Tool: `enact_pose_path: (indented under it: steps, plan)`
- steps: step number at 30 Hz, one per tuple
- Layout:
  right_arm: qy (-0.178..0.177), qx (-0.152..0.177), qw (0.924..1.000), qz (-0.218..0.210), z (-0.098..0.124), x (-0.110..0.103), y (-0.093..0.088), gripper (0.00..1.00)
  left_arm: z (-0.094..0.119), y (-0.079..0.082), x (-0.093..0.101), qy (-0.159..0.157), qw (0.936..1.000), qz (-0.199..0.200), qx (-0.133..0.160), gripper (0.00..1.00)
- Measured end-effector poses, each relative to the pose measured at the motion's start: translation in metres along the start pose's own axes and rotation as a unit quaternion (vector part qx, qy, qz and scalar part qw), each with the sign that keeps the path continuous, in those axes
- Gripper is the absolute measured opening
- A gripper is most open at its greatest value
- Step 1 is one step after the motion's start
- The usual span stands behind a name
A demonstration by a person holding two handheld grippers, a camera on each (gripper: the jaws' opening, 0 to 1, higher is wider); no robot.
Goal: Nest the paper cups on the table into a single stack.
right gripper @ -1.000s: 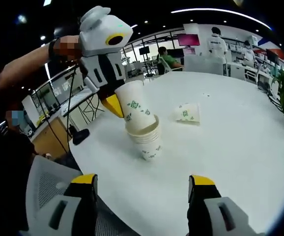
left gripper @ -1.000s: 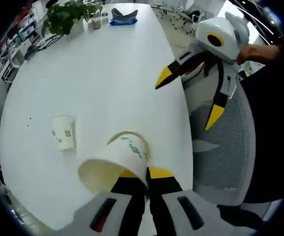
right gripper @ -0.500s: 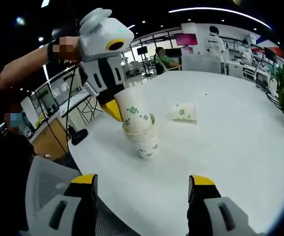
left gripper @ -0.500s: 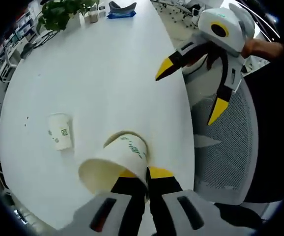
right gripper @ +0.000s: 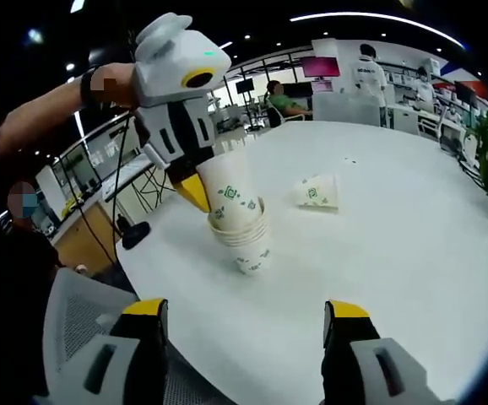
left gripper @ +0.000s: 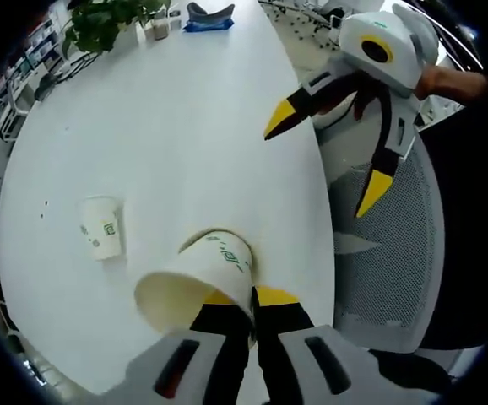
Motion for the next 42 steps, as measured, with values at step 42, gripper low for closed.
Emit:
enact_pose_path:
  steps: [42]
  plan:
    - [0.026,-0.018,0.9993,0.022,-0.017,0.004,0.007,0.75,0.012,-0.006,0.008,0.015,0.9987,0.005,0.048,0.10]
Point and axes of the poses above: the point that each gripper's makers call its tool centre point, and the gripper's own axes: z roughly backward along the fingers, x roughly to its right, y roughly out of its top, the point moved 7 cm from there along z, roughly backward along the fingers, and after that the axes turned 2 degrees about -y, right-handed, at the moved point
